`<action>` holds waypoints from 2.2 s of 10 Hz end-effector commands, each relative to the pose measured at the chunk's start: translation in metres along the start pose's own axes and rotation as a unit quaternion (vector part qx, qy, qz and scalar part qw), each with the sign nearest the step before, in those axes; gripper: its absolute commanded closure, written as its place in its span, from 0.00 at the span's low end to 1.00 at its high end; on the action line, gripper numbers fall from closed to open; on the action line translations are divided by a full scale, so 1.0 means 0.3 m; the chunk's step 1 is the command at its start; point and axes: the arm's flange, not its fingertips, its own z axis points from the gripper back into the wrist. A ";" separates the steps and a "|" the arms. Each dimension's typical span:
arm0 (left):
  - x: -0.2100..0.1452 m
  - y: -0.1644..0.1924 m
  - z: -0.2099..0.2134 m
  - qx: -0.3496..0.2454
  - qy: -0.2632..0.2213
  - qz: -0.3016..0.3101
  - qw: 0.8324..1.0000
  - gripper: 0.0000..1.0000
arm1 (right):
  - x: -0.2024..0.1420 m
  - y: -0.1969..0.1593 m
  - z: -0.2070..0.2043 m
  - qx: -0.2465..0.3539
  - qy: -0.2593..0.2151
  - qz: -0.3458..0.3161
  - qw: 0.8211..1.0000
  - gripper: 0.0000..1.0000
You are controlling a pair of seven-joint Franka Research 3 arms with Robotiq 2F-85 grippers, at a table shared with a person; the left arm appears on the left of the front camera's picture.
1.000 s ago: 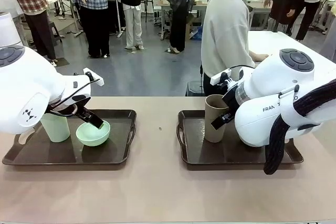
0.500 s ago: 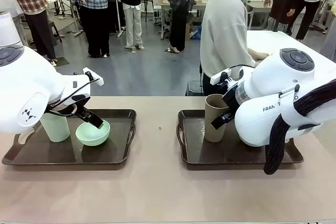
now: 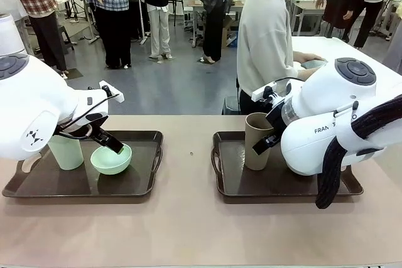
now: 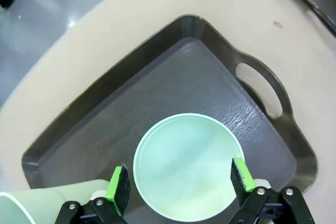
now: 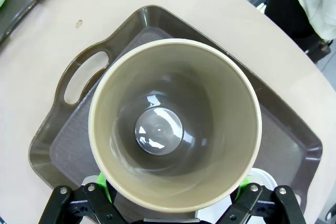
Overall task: Set up a tray with a mat and arrange the tableware.
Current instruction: Pick up the Picnic Bowl and Reusable plastic cup from the Handle tray in front of the human's position and hold them in the air.
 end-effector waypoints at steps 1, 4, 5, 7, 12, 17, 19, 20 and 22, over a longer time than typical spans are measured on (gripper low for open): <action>0.000 0.000 0.000 0.000 0.000 0.000 1.000 0.00 | 0.000 0.001 0.000 0.000 0.000 0.000 1.000 0.00; 0.007 -0.044 0.092 0.011 0.014 -0.004 1.000 0.00 | 0.014 0.014 0.129 -0.001 0.005 -0.022 1.000 0.00; 0.026 -0.071 0.153 0.014 0.018 0.000 1.000 0.00 | 0.016 0.032 0.225 -0.002 0.017 -0.028 0.999 0.00; 0.056 -0.130 0.296 0.014 0.069 -0.005 0.997 0.00 | 0.001 0.093 0.462 -0.024 0.049 -0.050 0.997 0.00; -0.070 -0.171 0.578 -0.020 0.147 0.045 0.988 0.00 | -0.297 0.246 0.651 -0.013 0.104 -0.093 0.990 0.00; -0.040 -0.157 0.598 -0.024 0.146 0.020 0.989 0.00 | -0.115 0.193 0.748 -0.014 0.111 -0.087 0.990 0.00; -0.039 -0.097 0.608 -0.034 0.164 0.057 0.984 0.00 | -0.104 0.136 0.729 0.072 0.117 -0.119 0.983 0.00; -0.060 -0.031 0.634 -0.052 0.167 0.077 0.982 0.00 | -0.129 0.032 0.749 0.111 0.091 -0.159 0.977 0.00; -0.124 0.127 0.646 -0.113 0.153 0.143 0.971 0.00 | -0.241 -0.177 0.803 0.188 0.052 -0.240 0.951 0.00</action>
